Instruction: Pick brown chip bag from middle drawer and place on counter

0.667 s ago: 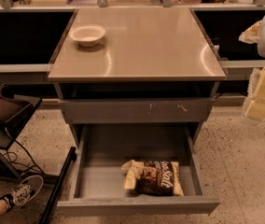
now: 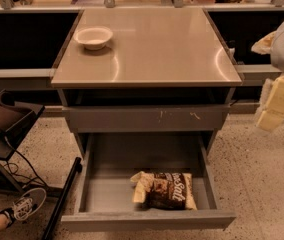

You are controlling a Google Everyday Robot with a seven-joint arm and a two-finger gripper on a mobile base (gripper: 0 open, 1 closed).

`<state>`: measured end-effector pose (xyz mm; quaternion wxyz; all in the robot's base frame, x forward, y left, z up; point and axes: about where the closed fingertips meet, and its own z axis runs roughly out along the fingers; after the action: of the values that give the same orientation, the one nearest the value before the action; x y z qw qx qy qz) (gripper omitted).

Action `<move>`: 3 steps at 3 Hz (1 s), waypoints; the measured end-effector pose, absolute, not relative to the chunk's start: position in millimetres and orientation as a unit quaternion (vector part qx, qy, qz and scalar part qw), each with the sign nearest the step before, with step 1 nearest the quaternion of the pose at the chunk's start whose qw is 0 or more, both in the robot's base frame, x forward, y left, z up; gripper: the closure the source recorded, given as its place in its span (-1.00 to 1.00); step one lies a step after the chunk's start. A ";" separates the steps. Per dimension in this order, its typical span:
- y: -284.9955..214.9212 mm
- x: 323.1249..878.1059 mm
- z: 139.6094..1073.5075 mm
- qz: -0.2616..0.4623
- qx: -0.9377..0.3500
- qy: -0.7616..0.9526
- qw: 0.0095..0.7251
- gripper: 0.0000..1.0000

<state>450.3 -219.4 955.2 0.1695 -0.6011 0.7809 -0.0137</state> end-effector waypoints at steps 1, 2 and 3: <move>-222.6 475.2 886.0 0.048 -0.596 0.784 0.168 -1.00; -218.1 487.2 825.4 0.098 -0.600 0.781 0.147 -1.00; -213.5 489.7 791.8 0.128 -0.604 0.774 0.142 -1.00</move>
Offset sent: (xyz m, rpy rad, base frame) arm 0.0515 0.0041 -0.2014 0.2145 0.2859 0.0655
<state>489.7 -213.5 791.8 0.1421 -0.6043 0.7735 0.1275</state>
